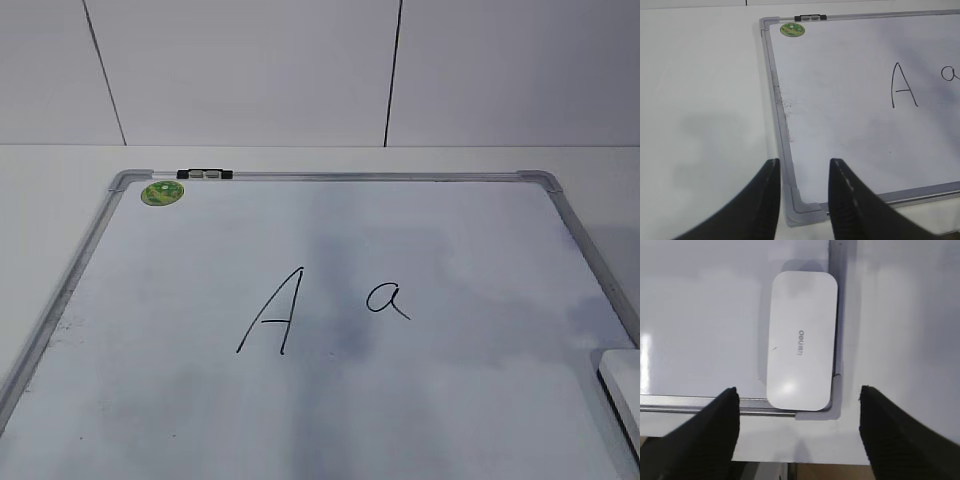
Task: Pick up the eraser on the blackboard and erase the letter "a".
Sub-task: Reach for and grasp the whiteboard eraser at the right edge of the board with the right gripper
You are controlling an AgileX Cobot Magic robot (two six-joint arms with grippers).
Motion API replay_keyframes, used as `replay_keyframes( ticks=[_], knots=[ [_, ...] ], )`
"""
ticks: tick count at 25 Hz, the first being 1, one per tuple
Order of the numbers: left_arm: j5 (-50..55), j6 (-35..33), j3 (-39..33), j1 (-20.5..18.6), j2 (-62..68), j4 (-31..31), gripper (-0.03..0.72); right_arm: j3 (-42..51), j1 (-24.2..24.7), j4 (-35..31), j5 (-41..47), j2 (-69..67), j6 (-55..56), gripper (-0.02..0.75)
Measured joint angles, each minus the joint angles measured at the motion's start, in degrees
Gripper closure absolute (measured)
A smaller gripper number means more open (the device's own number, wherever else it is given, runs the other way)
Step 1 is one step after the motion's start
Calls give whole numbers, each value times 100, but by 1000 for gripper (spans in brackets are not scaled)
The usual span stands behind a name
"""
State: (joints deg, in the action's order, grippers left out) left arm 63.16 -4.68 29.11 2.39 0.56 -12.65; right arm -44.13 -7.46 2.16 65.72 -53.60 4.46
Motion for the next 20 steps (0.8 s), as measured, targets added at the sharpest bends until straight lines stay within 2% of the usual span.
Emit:
replay_keyframes(
  ticks=[11,20],
  knots=[
    [0,0,0,0,0,0,443,0,0,201,-60,-23,0,146],
    [0,0,0,0,0,0,443,0,0,201,-131,-696,22,146]
  ],
)
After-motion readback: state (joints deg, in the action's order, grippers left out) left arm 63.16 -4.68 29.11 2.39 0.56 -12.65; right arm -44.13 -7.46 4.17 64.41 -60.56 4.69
